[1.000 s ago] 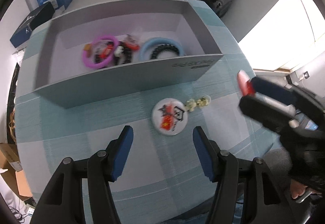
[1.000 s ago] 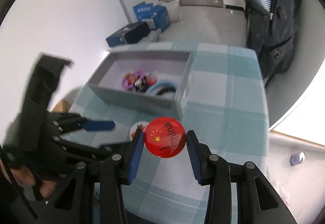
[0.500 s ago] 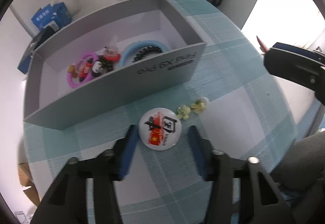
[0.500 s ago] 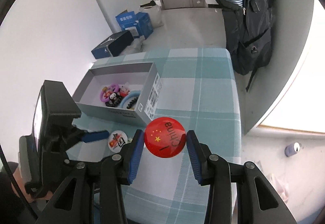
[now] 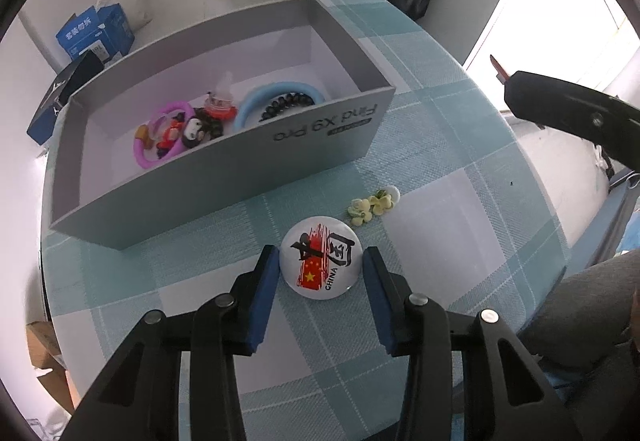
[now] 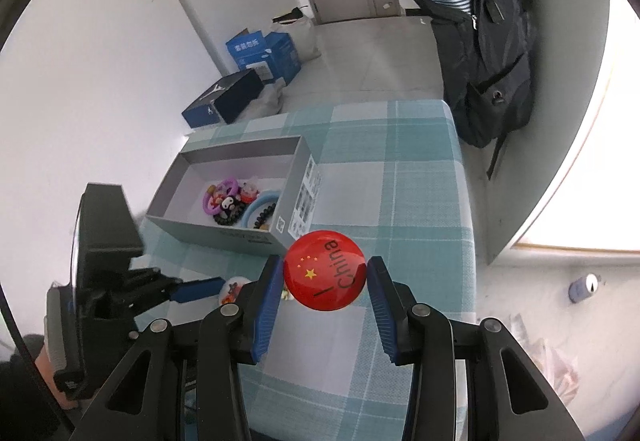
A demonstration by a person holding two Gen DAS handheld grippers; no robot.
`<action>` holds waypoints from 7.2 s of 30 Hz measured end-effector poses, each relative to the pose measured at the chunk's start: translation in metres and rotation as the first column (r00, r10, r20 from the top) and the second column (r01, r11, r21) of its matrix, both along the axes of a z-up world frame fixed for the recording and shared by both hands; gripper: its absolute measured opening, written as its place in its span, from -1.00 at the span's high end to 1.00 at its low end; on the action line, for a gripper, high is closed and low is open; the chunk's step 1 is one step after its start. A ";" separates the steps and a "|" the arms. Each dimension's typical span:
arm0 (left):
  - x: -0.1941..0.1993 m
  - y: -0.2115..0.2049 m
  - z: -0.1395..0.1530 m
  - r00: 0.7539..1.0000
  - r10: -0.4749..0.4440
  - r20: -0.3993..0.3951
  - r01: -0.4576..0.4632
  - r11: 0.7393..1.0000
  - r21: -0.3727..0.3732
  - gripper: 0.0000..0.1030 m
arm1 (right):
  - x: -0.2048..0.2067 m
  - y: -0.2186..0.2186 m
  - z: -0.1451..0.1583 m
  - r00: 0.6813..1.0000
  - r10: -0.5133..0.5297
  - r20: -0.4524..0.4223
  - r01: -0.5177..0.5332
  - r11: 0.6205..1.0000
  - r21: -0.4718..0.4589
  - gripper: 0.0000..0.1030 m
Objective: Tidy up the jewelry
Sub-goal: 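Lift the red ornament with the right gripper while the left gripper grasps the white round badge, then carry the red ornament and white badge over the grey box, then open both grippers to release the ornament and badge into the box, then withdraw both grippers from the box toward the yellow flower charms, then grasp a yellow flower charm with the right gripper, then lift the flower charm with the right gripper while the left gripper grasps the other flower charm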
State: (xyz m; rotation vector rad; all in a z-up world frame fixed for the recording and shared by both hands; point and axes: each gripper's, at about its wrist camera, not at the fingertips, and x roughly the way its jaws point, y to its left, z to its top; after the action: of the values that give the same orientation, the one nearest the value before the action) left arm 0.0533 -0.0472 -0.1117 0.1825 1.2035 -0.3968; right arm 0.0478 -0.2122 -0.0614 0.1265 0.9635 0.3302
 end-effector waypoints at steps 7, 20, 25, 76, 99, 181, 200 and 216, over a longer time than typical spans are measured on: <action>-0.004 0.017 0.022 1.000 0.029 -0.012 -0.030 0.989 -0.145 0.28 | 0.002 0.008 0.009 1.000 0.006 0.012 -0.007 0.999 0.044 0.20; 0.011 0.052 0.082 0.986 0.145 0.085 -0.115 0.950 -0.289 0.28 | 0.015 0.044 0.021 0.999 0.049 0.020 -0.050 0.997 0.061 0.20; 0.029 0.065 0.099 0.976 0.187 0.108 -0.142 0.933 -0.330 0.28 | 0.031 0.061 0.037 0.996 0.081 0.034 -0.083 0.994 0.066 0.20; 0.103 0.101 0.054 0.941 0.325 -0.098 -0.339 0.882 -0.328 -0.35 | 0.108 0.093 -0.002 0.969 0.223 -0.105 -0.220 0.975 0.034 -0.28; 0.040 0.070 0.099 0.958 0.222 0.183 -0.170 0.950 -0.260 -0.35 | 0.062 0.051 0.048 0.995 0.056 0.083 -0.064 0.993 0.098 -0.86; 0.003 0.046 0.003 0.982 0.184 -0.035 -0.187 0.970 -0.157 -0.36 | 0.006 0.060 -0.058 0.971 0.216 -0.101 -0.232 0.955 -0.186 0.76; 0.011 0.000 -0.006 0.993 0.121 -0.007 -0.121 0.990 -0.066 -0.36 | 0.009 0.007 -0.025 0.992 0.114 -0.060 -0.118 0.991 -0.070 0.78; 0.005 -0.015 -0.003 0.998 0.053 0.041 -0.052 0.998 -0.022 0.50 | 0.008 0.004 -0.021 0.993 0.109 -0.053 -0.112 0.992 -0.049 0.78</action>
State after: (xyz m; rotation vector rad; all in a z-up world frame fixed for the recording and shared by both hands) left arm 0.0583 -0.0626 -0.1143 0.1403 1.1603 -0.3574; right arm 0.0563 -0.2081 -0.0820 0.0336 1.0301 0.4051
